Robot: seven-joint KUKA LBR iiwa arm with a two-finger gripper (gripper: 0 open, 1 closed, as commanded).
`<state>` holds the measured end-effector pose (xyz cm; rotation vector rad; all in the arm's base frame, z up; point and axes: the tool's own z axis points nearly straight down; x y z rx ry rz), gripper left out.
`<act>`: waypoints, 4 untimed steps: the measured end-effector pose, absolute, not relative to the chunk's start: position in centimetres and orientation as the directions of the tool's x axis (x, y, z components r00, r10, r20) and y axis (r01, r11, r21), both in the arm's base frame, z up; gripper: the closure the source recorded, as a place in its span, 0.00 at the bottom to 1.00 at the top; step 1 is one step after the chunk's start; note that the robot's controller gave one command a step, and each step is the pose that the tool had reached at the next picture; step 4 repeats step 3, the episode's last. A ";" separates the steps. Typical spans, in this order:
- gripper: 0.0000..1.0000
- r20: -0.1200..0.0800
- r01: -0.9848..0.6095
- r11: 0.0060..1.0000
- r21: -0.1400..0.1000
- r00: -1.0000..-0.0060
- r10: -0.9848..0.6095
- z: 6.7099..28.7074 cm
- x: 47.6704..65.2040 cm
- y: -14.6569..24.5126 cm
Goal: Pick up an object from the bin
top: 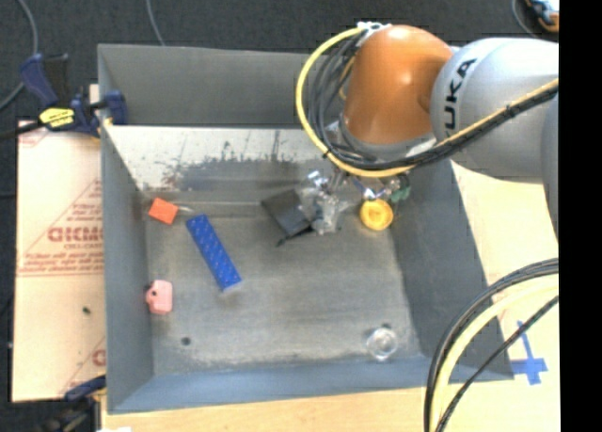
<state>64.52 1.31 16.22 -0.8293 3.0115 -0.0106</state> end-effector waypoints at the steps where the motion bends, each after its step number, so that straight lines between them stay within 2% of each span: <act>1: 1.00 -0.017 -0.513 0.858 -0.013 -0.858 -0.513 15.3 64.6 0.9; 2: 1.00 -0.014 -0.523 0.852 -0.011 -0.852 -0.523 11.6 64.2 1.7; 3: 1.00 -0.016 -0.541 0.841 -0.013 -0.841 -0.541 21.9 64.7 2.4; 4: 1.00 -0.016 -0.541 0.841 -0.013 -0.841 -0.541 21.9 64.7 2.4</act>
Offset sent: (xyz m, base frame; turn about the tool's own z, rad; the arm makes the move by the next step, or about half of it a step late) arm -0.0066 0.0152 0.0007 -0.1303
